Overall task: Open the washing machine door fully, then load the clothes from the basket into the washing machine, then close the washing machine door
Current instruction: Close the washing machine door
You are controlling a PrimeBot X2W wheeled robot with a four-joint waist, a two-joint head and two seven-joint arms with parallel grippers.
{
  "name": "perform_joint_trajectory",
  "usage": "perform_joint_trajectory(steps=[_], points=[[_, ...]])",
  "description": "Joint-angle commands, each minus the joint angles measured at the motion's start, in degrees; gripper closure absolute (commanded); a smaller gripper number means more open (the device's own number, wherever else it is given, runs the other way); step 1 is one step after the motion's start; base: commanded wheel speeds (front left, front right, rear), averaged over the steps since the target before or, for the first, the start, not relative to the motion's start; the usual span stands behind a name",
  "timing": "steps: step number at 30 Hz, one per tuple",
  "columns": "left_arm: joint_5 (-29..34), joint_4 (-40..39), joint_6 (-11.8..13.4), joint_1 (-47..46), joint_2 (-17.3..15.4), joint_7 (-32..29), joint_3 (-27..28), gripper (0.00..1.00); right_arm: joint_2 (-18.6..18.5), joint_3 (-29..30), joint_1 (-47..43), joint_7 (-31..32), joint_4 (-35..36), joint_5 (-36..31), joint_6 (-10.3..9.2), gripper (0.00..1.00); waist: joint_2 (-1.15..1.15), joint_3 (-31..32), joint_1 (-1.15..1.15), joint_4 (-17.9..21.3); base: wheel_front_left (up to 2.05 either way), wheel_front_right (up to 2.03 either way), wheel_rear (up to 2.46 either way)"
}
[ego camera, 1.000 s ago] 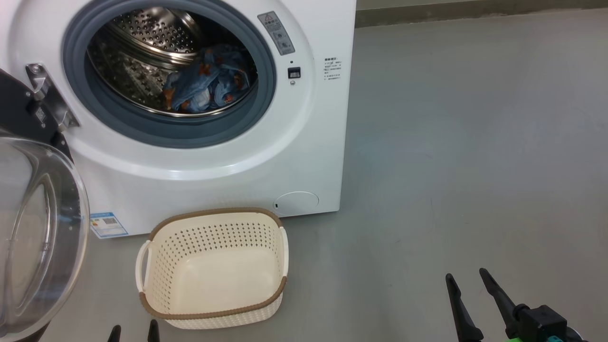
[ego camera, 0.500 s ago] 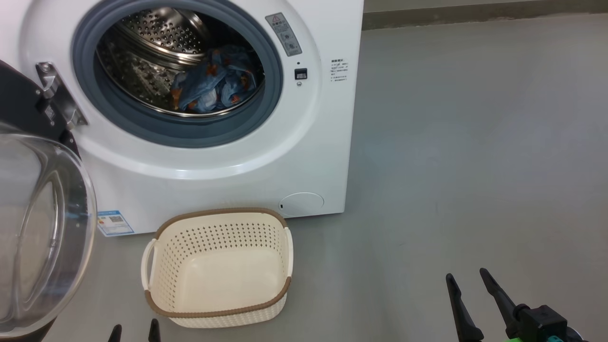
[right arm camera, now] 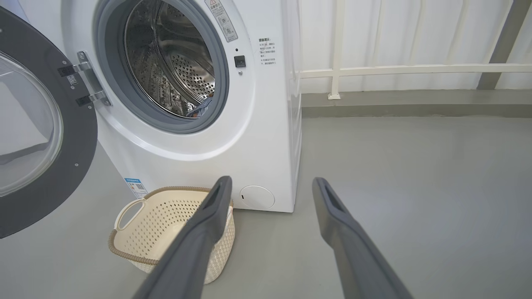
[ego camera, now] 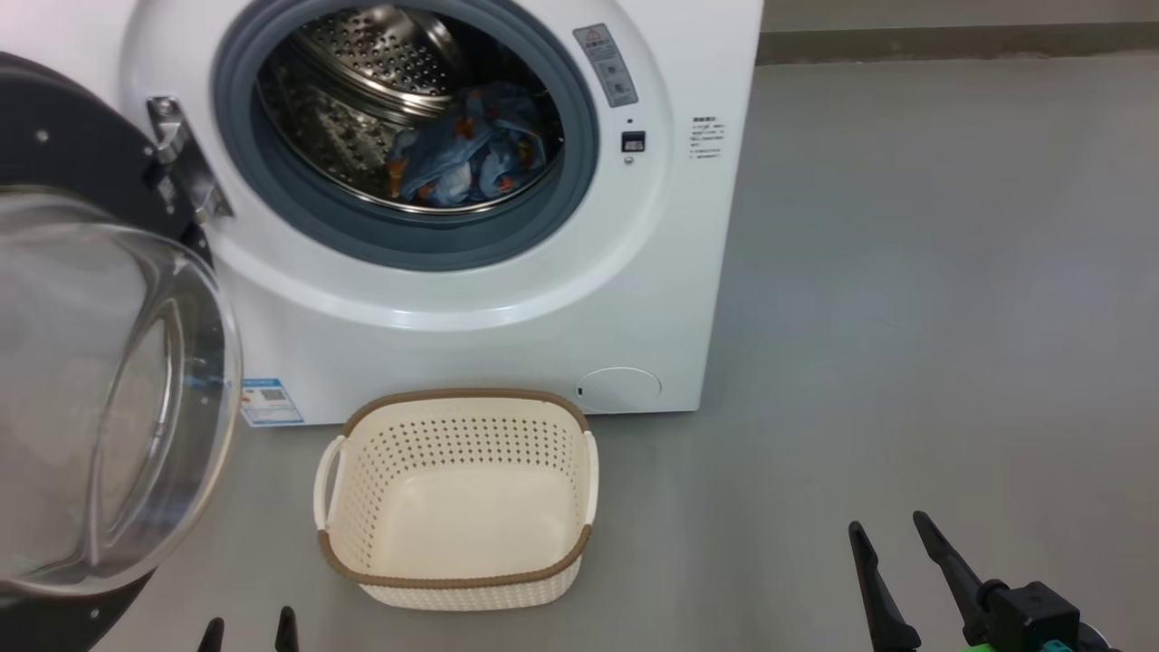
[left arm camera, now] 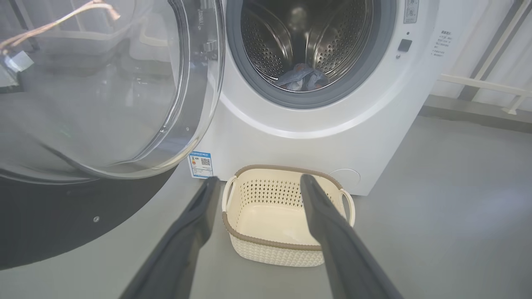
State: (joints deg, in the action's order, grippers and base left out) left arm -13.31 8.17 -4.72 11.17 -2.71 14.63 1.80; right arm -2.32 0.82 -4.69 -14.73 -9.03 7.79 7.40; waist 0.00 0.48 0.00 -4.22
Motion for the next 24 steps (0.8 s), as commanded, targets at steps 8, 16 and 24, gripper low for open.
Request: perform_joint_trajectory(steps=[8, 16, 24], points=[[0.55, -1.28, 0.67, -2.77, -0.17, 0.37, 2.58, 0.0, -0.55, -1.89, 2.09, -0.27, 0.93, -0.39, 0.09, 0.0, 0.0, 0.98, 0.0, -6.88, 0.0, 0.0, 0.0], [0.32, -1.21, 1.27, -2.02, -0.17, 0.37, 2.44, 0.0, -0.55, -2.65, 2.35, -0.27, 0.78, -0.53, 0.09, 0.0, 0.0, 2.08, 0.0, -13.95, 0.0, 0.0, 0.0], [0.59, -1.37, 1.69, -1.47, -0.17, 0.37, 2.41, 0.0, -0.55, -3.63, 2.47, -0.27, 0.62, 0.01, 0.09, 0.0, 0.0, 3.15, 0.0, -19.55, 0.0, 0.0, 0.0]])
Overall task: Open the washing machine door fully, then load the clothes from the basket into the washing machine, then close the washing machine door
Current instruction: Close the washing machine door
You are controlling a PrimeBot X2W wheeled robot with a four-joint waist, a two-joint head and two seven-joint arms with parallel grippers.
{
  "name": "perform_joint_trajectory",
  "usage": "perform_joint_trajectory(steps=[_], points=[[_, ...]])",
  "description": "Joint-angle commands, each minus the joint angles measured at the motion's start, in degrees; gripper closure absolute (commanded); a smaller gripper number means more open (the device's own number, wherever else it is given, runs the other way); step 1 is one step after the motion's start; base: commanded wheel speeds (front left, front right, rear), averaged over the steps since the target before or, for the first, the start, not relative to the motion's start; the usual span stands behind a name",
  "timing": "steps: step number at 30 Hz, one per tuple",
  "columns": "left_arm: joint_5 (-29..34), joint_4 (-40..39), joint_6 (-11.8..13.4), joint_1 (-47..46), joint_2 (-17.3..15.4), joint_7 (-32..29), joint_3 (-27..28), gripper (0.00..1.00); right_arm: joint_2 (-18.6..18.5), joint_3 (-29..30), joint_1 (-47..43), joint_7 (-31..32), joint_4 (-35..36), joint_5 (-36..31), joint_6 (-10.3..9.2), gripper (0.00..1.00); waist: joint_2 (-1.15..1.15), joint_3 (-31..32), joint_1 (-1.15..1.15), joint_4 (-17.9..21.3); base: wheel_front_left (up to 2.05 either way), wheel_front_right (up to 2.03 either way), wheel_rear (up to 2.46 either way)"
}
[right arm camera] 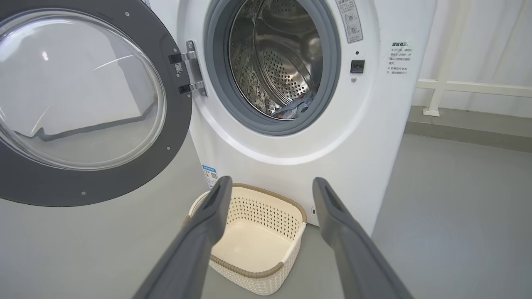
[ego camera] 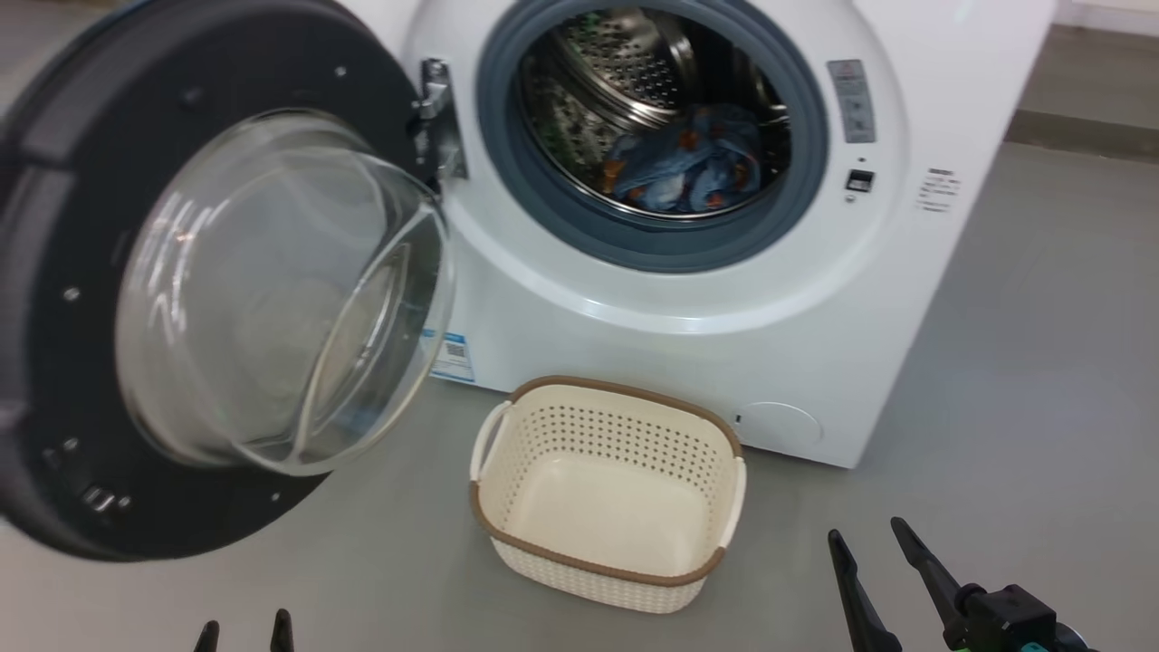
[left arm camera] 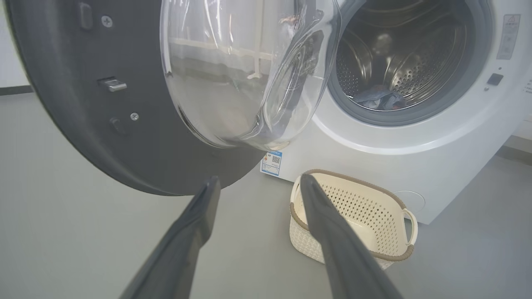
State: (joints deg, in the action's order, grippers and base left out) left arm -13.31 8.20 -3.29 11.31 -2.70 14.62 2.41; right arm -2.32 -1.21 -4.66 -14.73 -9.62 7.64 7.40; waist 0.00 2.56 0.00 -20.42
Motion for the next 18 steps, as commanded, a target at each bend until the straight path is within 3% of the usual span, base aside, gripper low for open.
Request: perform_joint_trajectory(steps=[1, 5, 18], points=[[0.69, -1.48, 0.33, -1.55, -0.18, 0.38, 1.85, 0.0, -0.55, -1.71, 2.42, -0.27, 1.17, 0.24, 0.09, 0.0, 0.0, 1.2, 0.0, -4.09, 0.0, 0.0, 0.0], [0.71, -1.85, 0.59, -1.25, -0.18, 0.38, 2.3, 0.0, -0.55, -2.35, 2.65, -0.27, 1.17, 0.45, 0.09, 0.0, 0.0, 1.15, 0.0, -6.31, 0.0, 0.0, 0.0], [-1.16, -3.78, 1.98, -0.65, -0.18, 0.38, 3.74, 0.0, -0.55, -4.9, 6.1, -0.27, -0.57, 0.19, 0.09, 0.0, 0.0, -0.73, 0.0, -7.92, 0.0, 0.0, 0.0]])
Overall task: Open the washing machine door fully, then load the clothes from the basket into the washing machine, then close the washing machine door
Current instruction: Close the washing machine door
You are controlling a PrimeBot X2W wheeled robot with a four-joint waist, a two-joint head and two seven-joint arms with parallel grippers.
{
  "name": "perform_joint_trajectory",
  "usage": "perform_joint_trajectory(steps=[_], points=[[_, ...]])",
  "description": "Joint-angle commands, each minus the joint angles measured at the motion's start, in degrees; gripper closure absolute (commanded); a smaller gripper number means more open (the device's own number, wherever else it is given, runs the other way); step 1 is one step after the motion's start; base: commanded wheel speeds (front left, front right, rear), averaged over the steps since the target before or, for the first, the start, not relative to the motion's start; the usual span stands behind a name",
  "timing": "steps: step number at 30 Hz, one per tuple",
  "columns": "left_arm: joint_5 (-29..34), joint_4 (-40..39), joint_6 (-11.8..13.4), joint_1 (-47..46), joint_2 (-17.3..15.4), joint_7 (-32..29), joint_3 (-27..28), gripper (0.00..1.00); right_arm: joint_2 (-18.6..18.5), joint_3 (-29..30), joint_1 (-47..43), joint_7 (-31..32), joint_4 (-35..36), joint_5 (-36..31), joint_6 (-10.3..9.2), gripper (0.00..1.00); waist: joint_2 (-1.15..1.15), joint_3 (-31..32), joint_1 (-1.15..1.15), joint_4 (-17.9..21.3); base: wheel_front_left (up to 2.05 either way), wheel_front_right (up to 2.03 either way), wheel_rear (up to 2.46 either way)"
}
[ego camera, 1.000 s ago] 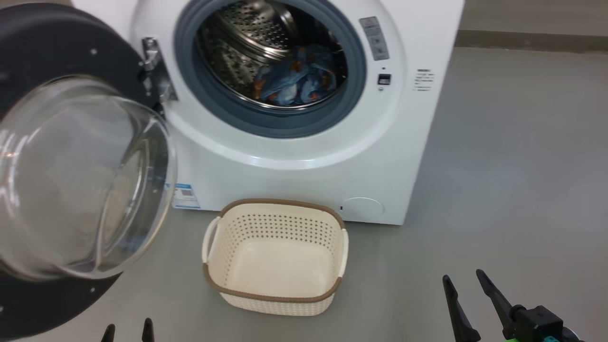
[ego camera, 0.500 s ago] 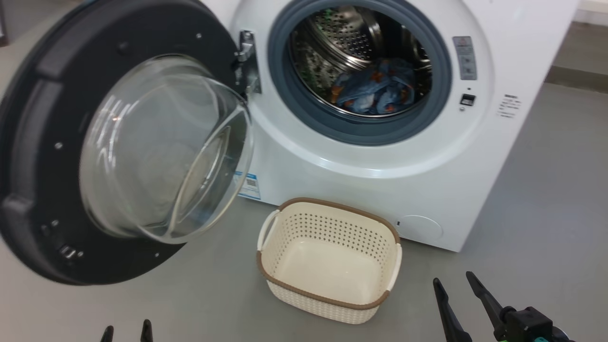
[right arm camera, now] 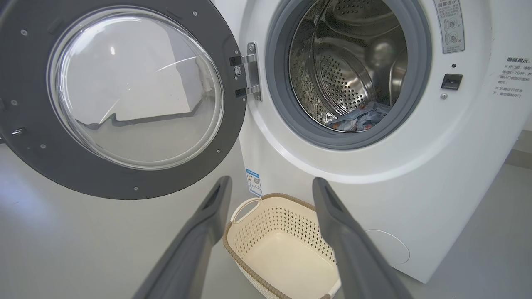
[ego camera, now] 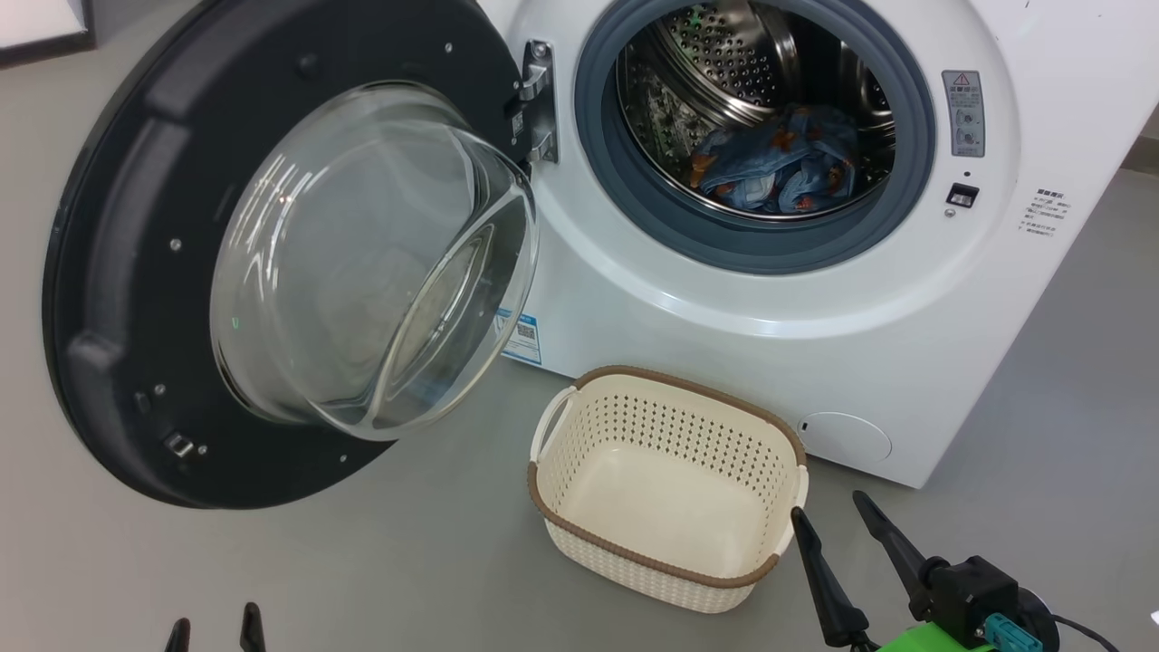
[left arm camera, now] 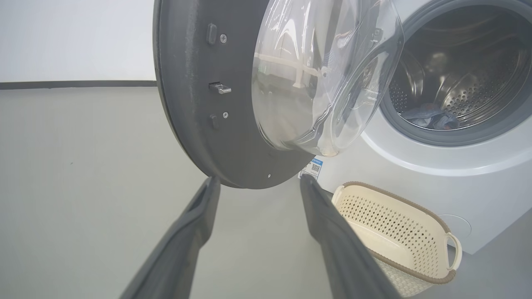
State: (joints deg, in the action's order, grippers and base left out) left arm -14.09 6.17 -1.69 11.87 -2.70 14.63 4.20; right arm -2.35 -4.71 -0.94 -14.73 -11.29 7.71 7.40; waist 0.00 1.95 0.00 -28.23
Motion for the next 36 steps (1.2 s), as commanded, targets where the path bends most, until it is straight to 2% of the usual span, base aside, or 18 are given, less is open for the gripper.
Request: perform_joint_trajectory(steps=[1, 2, 3, 9, 13, 18, 23, 24, 27, 32, 36], points=[[-0.92, -1.69, 0.54, -1.17, -0.18, 0.37, 2.0, 0.44, -0.53, -1.48, 2.46, -0.27, 1.04, 0.12, 0.09, 0.0, 0.0, -0.19, 0.0, -0.15, 0.0, 0.0, 0.0], [-1.68, -1.61, 0.64, -1.14, -0.18, 0.37, 2.06, 0.79, -0.53, -1.53, 2.51, -0.27, 0.99, 0.11, 0.09, 0.0, 0.0, -0.23, 0.0, -0.18, 0.0, 0.0, 0.0], [-2.19, -1.5, 0.71, -1.1, -0.18, 0.37, 2.21, 1.0, -0.53, -1.56, 2.54, -0.27, 0.95, 0.1, 0.09, 0.0, 0.0, -0.25, 0.0, -0.2, 0.0, 0.0, 0.0], [-3.85, -0.91, 0.78, -1.13, -0.18, 0.37, 2.42, 1.0, -0.53, -1.54, 2.42, -0.27, 0.84, 0.1, 0.09, 0.0, 0.0, -0.25, 0.0, -0.18, 0.0, 0.0, 0.0], [-9.76, -0.07, 0.94, -1.57, -0.18, 0.37, 3.81, 1.0, -0.53, -1.38, 2.09, -0.27, 0.86, 0.24, 0.09, 0.0, 0.0, -0.15, 0.0, -0.12, 0.0, 0.0, 0.0], [-23.08, 1.91, 0.37, -3.2, -0.18, 0.37, 8.32, 1.0, -0.53, -1.11, 1.6, -0.27, 1.07, 0.45, 0.09, 0.0, 0.0, -0.11, 0.0, -0.12, 0.0, 0.0, 0.0], [-39.25, 5.27, -2.23, -6.69, -0.18, -0.53, 15.37, 1.0, -0.53, -0.87, 1.23, -0.27, 1.25, 0.84, 0.09, 0.0, 0.0, -0.02, 0.0, -0.06, 0.0, 0.0, 0.0], [-39.25, 5.27, -2.23, -6.69, -0.18, -0.53, 15.37, 1.0, -0.53, -0.87, 1.23, -0.27, 1.25, 0.84, 0.09, 0.0, 0.0, -0.02, 0.0, -0.06, 0.0, 0.0, 0.0], [-51.95, 6.99, -1.57, -10.96, -0.6, -4.32, 23.09, 1.0, -0.53, -0.79, 0.92, -0.27, 1.38, 1.07, 0.09, 0.0, 0.0, -0.03, 0.0, -0.12, 0.0, 0.0, 0.0], [-64.83, 8.98, 2.38, -18.19, -6.96, -10.9, 32.33, 1.0, -0.53, -0.66, 0.64, -0.27, 1.43, 1.58, 0.09, 0.0, 0.0, 0.04, 0.0, -0.01, 0.0, 0.0, 0.0], [-73.01, 15.33, 5.74, -25.26, -12.72, -15.83, 37.36, 1.0, -0.53, -0.59, 0.33, -0.27, 1.39, 2.08, 0.09, 0.0, 0.0, 0.02, 0.0, 0.13, 0.0, 0.0, 0.0]])
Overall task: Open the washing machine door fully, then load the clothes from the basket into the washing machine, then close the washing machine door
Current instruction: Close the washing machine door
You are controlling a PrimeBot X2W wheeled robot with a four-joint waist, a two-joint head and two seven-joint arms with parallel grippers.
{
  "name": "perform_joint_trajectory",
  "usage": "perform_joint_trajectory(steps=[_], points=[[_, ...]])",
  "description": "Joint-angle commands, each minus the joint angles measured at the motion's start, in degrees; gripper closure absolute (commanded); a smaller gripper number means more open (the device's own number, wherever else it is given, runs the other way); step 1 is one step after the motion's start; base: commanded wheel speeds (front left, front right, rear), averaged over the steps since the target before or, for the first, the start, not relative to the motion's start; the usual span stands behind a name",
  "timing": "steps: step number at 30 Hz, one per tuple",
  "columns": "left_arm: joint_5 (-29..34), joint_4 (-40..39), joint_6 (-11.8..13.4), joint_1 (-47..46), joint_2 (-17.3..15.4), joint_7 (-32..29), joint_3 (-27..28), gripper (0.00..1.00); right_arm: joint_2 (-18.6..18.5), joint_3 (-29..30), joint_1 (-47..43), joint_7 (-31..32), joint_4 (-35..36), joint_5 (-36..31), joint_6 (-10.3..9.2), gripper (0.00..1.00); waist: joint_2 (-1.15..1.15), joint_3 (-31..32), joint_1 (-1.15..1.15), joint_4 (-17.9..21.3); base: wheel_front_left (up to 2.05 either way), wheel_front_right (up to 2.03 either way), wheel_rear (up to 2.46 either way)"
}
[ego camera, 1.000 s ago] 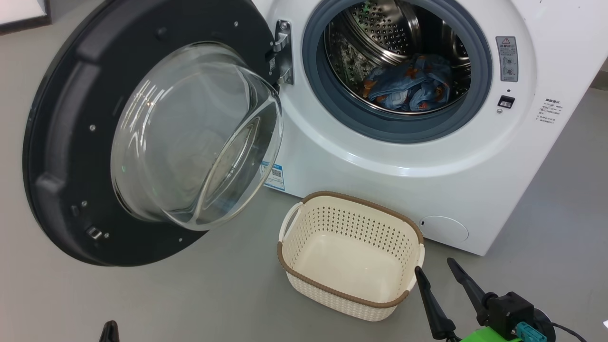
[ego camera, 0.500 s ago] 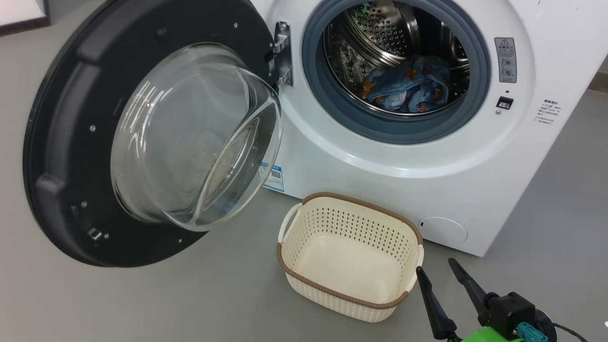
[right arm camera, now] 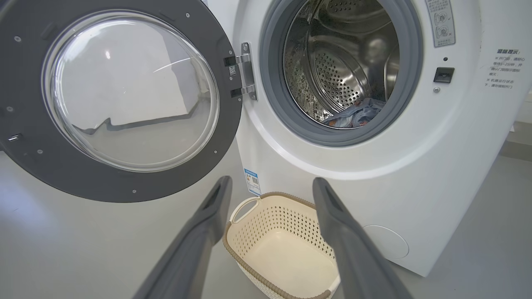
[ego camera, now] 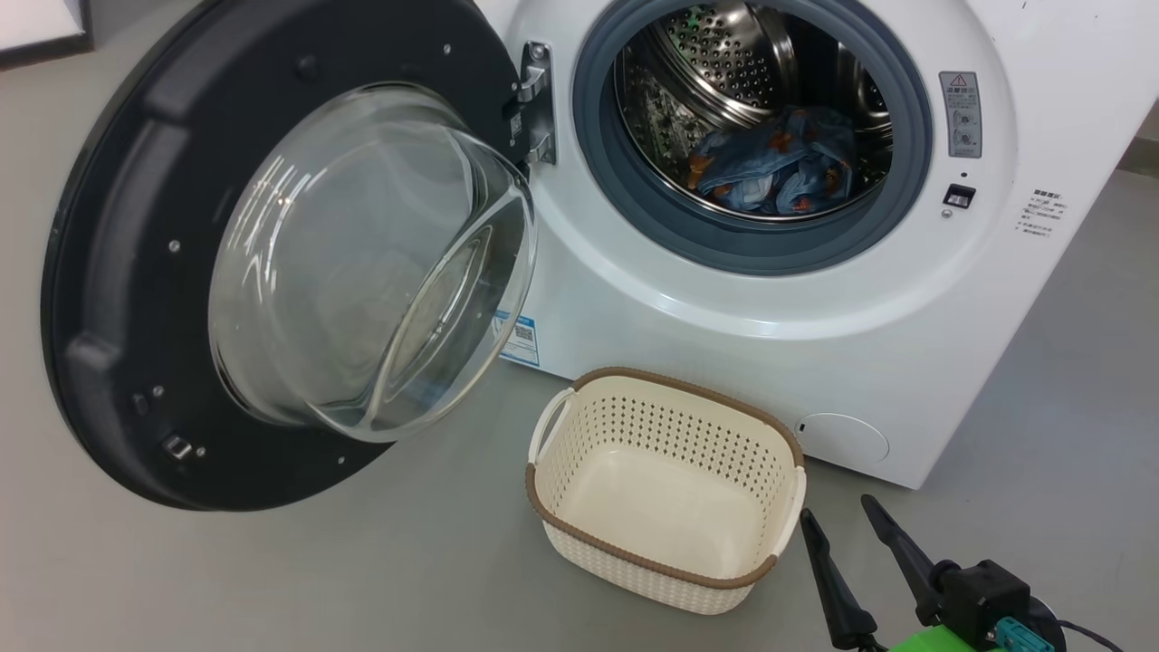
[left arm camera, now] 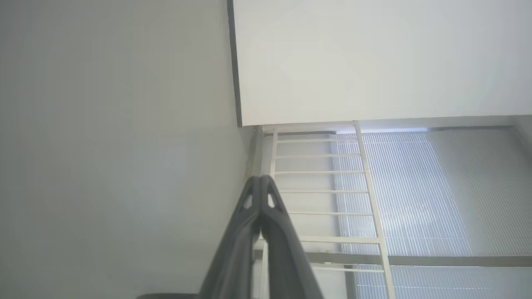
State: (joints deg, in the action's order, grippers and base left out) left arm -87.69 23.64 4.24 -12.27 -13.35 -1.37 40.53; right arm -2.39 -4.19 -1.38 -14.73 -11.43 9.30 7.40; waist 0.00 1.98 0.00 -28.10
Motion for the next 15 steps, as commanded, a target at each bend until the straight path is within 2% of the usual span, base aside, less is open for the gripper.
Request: perform_joint_trajectory(steps=[1, 3, 5, 8, 15], points=[[-0.78, -0.19, 0.28, -2.86, -3.56, -1.16, 1.56, 1.0, -0.49, -1.08, 0.68, -0.27, 1.49, 0.57, 0.09, 0.0, 0.0, 0.0, 0.0, 0.04, 0.0, 0.0, 0.0], [-2.49, 3.5, 0.43, -6.03, -6.57, -2.51, 2.61, 1.0, -0.49, -1.0, 0.42, -0.27, 1.48, 0.77, 0.09, 0.0, 0.0, 0.05, 0.0, 0.11, 0.0, 0.0, 0.0], [-3.81, 6.72, -0.02, -8.74, -8.6, -3.62, 3.17, 1.0, -0.49, -0.95, 0.13, -0.27, 1.52, 0.87, 0.09, 0.0, 0.0, 0.05, 0.0, 0.23, 0.0, 0.0, 0.0], [-7.02, 11.51, 0.66, -13.24, -11.62, -6.17, 4.7, 1.0, -0.49, -1.06, 0.04, -0.27, 1.5, 0.8, 0.09, 0.0, 0.0, -0.4, 0.0, 1.18, 0.0, 0.0, 0.0], [-7.82, 19.29, 0.28, -20.05, -15.97, -9.21, 3.19, 1.0, -0.49, -0.65, 0.19, -0.27, 1.51, 0.18, 0.09, 0.0, 0.0, -1.11, 0.0, 2.58, 0.0, 0.0, 0.0]])
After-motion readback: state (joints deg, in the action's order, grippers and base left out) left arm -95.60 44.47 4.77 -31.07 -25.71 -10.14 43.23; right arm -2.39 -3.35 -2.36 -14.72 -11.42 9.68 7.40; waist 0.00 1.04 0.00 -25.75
